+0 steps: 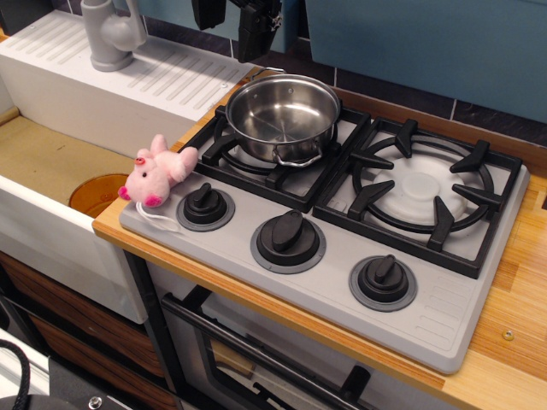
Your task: Put pan on stove and put stuffedpig in pan
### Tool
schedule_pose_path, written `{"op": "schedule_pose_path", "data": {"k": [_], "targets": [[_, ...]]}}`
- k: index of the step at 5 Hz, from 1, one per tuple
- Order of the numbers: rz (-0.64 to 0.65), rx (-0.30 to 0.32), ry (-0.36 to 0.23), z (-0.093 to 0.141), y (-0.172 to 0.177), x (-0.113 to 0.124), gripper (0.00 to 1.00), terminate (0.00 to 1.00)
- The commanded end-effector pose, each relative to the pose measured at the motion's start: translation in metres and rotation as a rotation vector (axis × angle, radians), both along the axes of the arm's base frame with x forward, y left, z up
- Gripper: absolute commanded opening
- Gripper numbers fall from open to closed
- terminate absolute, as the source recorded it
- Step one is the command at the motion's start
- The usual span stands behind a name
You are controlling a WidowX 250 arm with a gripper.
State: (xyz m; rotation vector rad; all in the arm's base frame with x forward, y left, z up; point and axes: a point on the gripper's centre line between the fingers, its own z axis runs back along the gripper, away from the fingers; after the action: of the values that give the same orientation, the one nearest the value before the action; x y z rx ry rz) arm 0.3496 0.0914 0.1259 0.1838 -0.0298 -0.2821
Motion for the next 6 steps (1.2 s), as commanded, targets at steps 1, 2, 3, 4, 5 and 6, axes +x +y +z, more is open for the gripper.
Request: {"op": "schedule_pose_path", "data": {"k": [1,2,3,4,5,6], "targets": [[0.032,0.067,-0.146,0.026,0.003,-0.014,1.0,0.0],[0.049,0.081,-0.195,0.015,0.011,-0.035,1.0,0.0],[0.045,0.043,-0.242,0.0,0.021,-0.049,1.0,0.0],[0.045,0.051,-0.294,-0.017,0.026,-0.058,1.0,0.0],[0.049,0.054,-0.316,-0.028,0.028,-0.064,1.0,0.0],[0.052,0.061,-0.337,-0.041,0.032,-0.068,1.0,0.0]]}}
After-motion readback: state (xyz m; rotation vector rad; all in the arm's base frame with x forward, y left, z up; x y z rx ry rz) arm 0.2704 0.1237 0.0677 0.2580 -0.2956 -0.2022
